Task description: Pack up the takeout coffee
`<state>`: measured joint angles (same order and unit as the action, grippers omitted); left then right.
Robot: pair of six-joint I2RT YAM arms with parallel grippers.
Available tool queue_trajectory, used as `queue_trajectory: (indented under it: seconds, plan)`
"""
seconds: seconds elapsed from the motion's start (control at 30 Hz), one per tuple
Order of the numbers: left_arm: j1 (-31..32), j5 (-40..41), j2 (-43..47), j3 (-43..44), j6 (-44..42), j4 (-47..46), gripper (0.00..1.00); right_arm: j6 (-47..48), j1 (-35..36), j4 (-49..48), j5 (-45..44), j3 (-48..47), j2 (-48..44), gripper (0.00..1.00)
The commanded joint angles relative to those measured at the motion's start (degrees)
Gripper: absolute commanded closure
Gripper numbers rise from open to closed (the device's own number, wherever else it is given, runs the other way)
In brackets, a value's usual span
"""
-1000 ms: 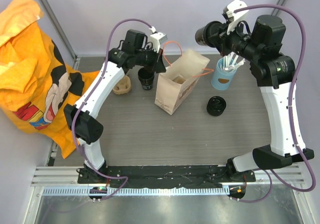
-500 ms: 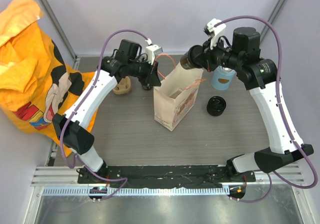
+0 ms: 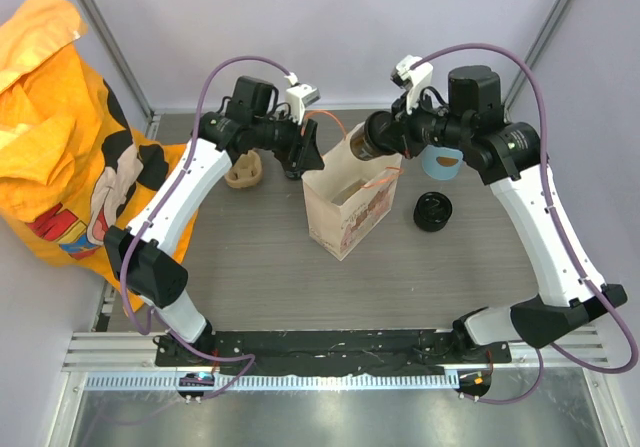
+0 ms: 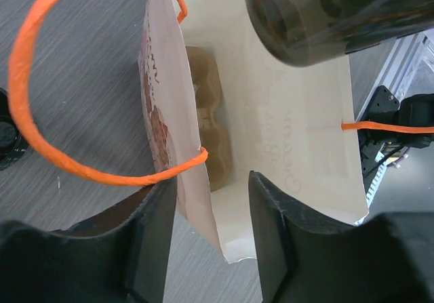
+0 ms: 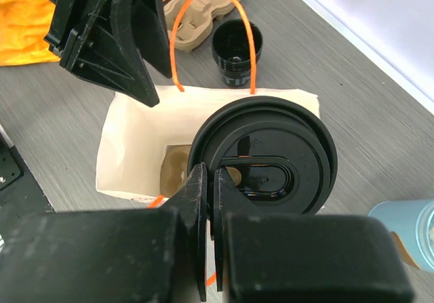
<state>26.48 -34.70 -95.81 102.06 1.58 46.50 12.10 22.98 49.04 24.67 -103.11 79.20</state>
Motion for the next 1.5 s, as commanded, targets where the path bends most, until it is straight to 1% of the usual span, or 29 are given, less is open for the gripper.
queue_trajectory:
  seconds: [0.0, 0.3, 0.5, 0.67, 0.8, 1.27, 1.37, 1.47]
  plan:
    - [-0.64, -0.81, 2.73, 1.82, 0.79, -2.64, 0.47, 1.0, 1.1, -0.87, -0.49, -0.86, 0.78, 0.99]
    - [-0.64, 0.95, 2.47, 2.88, -0.18, -3.87, 0.47, 2.93, 4.26, 0.01, -3.13, -0.95, 4.99, 0.99]
    - [-0.64, 2.18, 2.03, 3.58, -1.06, -4.93, 0.46, 4.07, 4.7, 1.76, -5.33, -2.18, 7.37, 0.99]
    - [-0.64, 2.35, 1.42, 4.2, -1.15, -6.07, 0.48, 5.3, 5.06, 2.99, -7.61, -2.8, 9.3, 0.99]
    - [-0.64, 2.97, 0.89, 4.38, -1.15, -7.04, 0.52, 6.53, 5.67, 4.13, -9.28, -3.85, 10.88, 0.99]
    - [-0.64, 4.46, 1.06, 3.85, -0.44, -9.23, 0.55, 9.08, 8.74, 8.26, -14.99, -6.14, 16.07, 0.99]
    - [-0.64, 5.6, 1.33, 3.23, -0.09, -10.2, 0.57, 9.17, 8.92, 8.8, -15.35, -6.4, 16.78, 0.99]
    - [-0.73, 6.48, 1.42, 2.36, 0.44, -11.08, 0.65, 9.52, 9.27, 10.11, -16.23, -7.01, 18.09, 0.99]
